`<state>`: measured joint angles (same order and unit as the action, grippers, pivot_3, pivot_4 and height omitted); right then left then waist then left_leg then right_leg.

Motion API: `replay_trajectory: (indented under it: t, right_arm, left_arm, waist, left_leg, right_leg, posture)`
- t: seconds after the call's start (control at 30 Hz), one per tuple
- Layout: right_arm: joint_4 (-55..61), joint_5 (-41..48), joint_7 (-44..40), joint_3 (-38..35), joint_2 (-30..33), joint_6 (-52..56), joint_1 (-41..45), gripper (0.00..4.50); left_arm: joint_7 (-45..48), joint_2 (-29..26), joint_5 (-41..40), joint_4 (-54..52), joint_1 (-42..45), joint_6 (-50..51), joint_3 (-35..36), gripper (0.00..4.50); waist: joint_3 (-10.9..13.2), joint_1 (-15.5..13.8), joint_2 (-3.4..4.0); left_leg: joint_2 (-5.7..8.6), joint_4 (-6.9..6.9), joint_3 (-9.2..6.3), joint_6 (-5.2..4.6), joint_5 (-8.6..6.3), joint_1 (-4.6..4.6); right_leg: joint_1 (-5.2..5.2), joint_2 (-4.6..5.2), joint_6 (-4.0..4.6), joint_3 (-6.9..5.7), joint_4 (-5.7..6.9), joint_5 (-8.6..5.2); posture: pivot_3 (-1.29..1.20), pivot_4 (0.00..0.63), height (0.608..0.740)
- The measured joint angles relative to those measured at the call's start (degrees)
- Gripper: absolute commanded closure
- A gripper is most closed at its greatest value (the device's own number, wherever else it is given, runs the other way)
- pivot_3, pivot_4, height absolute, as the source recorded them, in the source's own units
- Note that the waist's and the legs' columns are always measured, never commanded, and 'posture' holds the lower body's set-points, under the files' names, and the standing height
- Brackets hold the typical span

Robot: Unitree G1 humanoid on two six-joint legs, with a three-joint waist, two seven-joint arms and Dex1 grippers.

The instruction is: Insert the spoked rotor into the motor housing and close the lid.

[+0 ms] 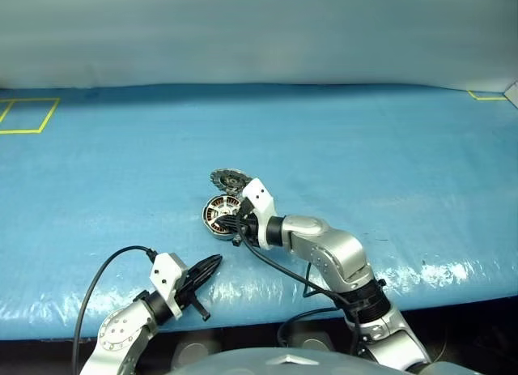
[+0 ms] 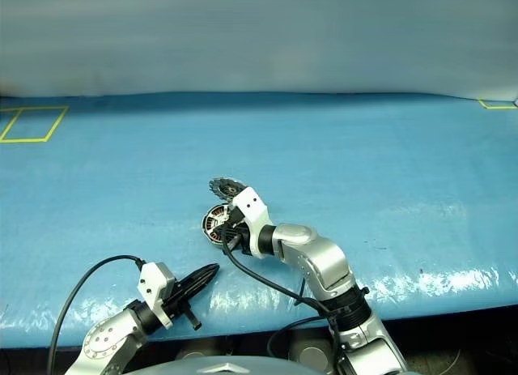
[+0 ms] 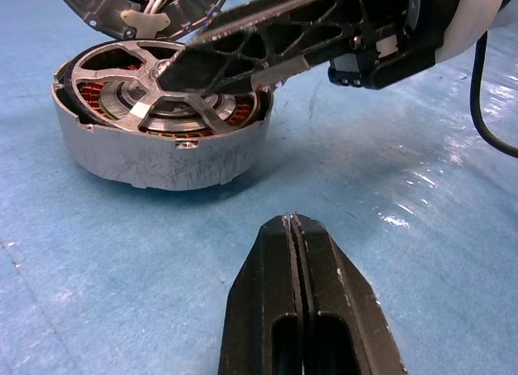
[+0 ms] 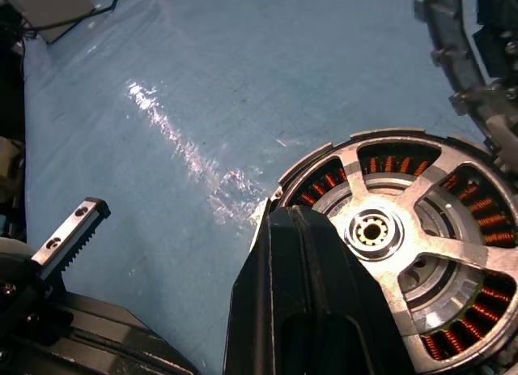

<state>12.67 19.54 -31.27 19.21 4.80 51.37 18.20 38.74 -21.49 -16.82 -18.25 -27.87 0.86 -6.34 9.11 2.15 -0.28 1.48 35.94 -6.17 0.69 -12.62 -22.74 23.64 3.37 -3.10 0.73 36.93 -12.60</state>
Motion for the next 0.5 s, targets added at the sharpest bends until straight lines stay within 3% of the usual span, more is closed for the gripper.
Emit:
replay_trajectory:
  t: [0.27,0.5]
  right_arm:
    - [-1.8,-2.8,5.5,0.2,-1.0,-1.3,1.1,4.50]
    - [-3.2,-8.2,7.6,5.4,0.5,-4.6,3.1,4.50]
  left_arm:
    - [0.0,-0.1,0.0,0.0,-0.1,0.0,0.0,4.46]
    - [0.0,-0.1,0.0,0.0,-0.2,0.0,-0.4,4.46]
  waist:
    - [0.0,0.0,0.01]
    - [0.0,0.0,0.01]
  left_leg:
    - [0.03,0.02,0.02,0.00,0.00,0.02]
    - [0.00,0.05,0.01,0.00,0.01,0.18]
  right_leg:
    - [-0.03,0.05,0.00,0.01,-0.03,0.00]
    - [-0.06,0.03,0.00,0.00,-0.01,-0.01]
  posture:
    - [0.00,0.150,0.740]
    - [0.00,0.150,0.740]
